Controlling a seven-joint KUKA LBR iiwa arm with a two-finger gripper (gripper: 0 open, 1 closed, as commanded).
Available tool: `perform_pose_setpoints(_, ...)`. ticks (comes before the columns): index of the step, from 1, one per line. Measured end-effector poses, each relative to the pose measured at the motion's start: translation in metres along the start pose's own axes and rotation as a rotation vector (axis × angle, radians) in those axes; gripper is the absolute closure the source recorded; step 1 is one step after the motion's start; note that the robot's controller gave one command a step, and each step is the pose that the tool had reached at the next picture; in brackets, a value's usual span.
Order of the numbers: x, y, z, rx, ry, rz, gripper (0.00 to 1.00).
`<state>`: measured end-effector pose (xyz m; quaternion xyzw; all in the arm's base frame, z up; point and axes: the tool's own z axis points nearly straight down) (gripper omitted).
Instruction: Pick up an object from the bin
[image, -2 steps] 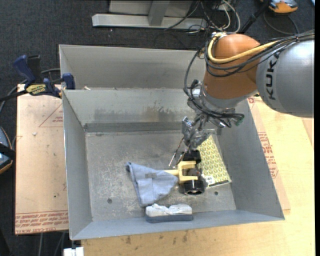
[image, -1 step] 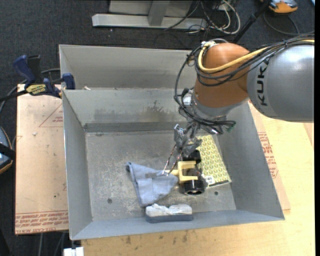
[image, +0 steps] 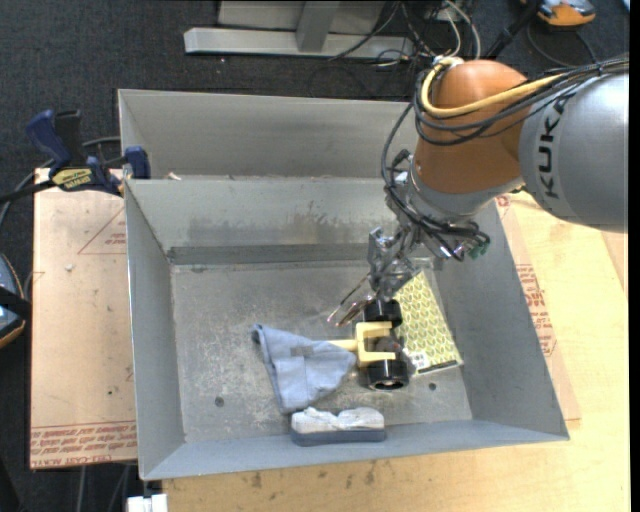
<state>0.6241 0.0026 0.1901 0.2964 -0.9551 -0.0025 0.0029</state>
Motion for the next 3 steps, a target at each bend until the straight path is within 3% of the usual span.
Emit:
perform_pose_setpoints(1,0.002,-0.010,-0.033,0.010,-0.009,-0.048,1.00)
perform_pose_setpoints(2,0.001,-0.007,-0.066,0.007,-0.006,-0.311,1.00)
perform_pose_setpoints(3,-0.005,-0.002,-0.047,0.015,-0.015,-0.309,1.00)
